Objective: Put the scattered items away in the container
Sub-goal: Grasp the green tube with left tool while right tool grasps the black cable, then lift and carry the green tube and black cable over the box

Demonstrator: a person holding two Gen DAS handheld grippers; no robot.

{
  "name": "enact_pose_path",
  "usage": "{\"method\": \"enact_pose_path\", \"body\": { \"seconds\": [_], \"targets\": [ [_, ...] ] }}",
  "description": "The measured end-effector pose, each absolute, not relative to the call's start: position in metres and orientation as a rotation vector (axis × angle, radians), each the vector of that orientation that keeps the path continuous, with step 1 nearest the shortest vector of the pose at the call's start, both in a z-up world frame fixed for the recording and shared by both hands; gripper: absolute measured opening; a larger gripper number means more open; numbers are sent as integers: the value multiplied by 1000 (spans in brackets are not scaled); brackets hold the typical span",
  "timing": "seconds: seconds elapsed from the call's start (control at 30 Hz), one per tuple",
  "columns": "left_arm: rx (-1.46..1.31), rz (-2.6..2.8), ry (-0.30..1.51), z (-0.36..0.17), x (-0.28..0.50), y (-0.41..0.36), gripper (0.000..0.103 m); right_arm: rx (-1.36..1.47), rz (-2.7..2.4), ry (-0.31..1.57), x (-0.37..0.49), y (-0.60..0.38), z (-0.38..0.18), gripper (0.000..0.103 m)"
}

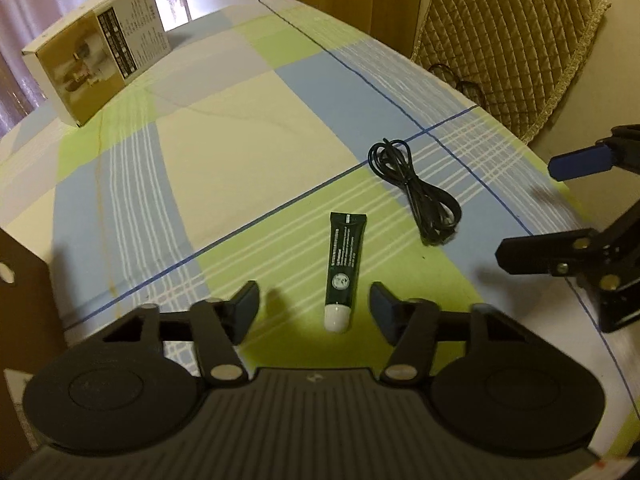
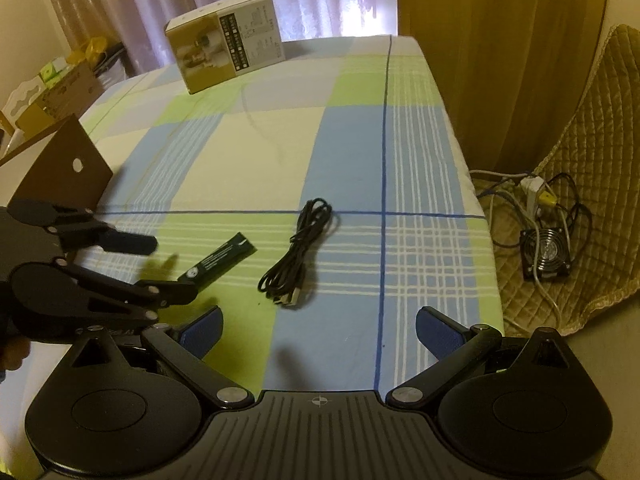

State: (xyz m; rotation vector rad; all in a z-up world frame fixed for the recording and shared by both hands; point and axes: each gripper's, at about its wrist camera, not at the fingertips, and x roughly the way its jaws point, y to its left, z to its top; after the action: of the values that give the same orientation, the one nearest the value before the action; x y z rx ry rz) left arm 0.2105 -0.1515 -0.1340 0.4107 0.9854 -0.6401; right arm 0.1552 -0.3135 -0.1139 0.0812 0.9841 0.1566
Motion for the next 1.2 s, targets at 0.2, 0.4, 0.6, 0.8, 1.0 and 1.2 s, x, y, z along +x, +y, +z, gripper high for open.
{"method": "enact_pose_path", "body": {
  "seconds": [0.2,0.4,0.6,0.8,1.0,1.2],
  "targets": [
    [428,-641,984,-141,217,-157,22,76,175,964,166,-310,-114,101],
    [370,-527,1016,-141,229,-150,13,59,193,956,183,-299,-120,87],
    [224,-427,1093,-138,235,-126,13,15,199,975,200,-285,-136,60],
    [127,-395,1129,-136,237,-113,13,-13,174,985,215,-279,-151,31],
    [129,-421,1120,-136,243,-116,27,-36,188,975,214,-279,-153,16],
    [192,-425,1099,-136,240,-121,21,-32,209,980,202,-282,-152,13]
  ]
}}
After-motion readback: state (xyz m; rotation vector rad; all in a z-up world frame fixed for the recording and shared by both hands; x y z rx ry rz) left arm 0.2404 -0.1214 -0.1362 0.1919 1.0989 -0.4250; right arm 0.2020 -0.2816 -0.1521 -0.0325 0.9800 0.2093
